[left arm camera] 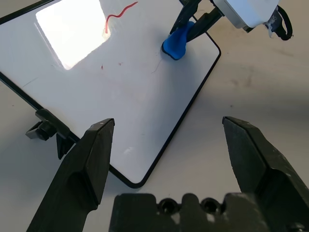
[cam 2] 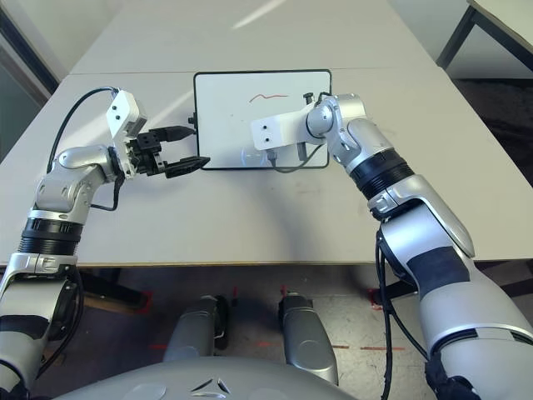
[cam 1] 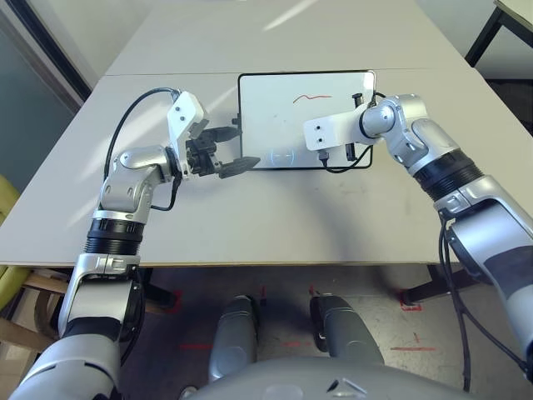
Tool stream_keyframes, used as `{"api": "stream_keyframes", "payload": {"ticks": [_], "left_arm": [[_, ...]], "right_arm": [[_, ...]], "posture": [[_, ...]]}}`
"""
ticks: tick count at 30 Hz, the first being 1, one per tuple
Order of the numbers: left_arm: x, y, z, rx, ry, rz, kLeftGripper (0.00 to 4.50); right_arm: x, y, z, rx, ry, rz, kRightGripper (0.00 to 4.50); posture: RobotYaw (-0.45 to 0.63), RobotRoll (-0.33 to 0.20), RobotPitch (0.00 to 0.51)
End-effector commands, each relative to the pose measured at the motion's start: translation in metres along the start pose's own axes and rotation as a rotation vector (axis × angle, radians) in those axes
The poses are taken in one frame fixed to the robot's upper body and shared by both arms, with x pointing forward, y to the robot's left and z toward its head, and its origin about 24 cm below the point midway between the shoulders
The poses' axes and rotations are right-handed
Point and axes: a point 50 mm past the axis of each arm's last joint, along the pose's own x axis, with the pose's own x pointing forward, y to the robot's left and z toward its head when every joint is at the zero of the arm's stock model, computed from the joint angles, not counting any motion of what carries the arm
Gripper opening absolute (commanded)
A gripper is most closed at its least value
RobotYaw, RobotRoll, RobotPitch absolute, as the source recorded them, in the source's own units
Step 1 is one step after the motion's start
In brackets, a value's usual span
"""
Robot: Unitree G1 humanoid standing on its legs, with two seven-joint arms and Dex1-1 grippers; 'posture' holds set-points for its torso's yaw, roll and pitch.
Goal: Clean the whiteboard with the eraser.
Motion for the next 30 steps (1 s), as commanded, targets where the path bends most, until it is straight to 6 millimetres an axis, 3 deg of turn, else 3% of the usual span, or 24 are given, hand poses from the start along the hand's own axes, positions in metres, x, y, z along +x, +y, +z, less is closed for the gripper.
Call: {"api": "stream_keyframes", "payload": {"ticks": [1,11,15,21,30], "left_arm": [[0.000,0.000,0.001,0.004,-0.003,-0.003,4.50],[0.000,0.000,0.000,0.004,-0.002,-0.008,4.50],[-0.001,0.001,0.001,0.004,-0.003,-0.002,4.50],[-0.002,0.006,0.002,0.008,-0.006,0.017,4.50],[-0.006,0.021,0.008,0.045,-0.004,0.075,4.50]], "right_arm": [[0.002,0.011,-0.025,0.008,0.088,0.037,0.42],[-0.009,0.002,-0.041,0.083,0.104,0.020,0.42],[-0.026,-0.024,-0.033,0.194,0.015,-0.006,0.42],[-0.043,-0.056,-0.020,0.225,-0.045,-0.053,0.42],[-0.034,-0.067,-0.013,0.212,-0.034,-0.068,0.42]], "posture": [[-0.15,0.000,0.111],[-0.16,0.000,0.112],[-0.16,0.000,0.108],[-0.16,0.000,0.099],[-0.15,0.000,0.093]]}}
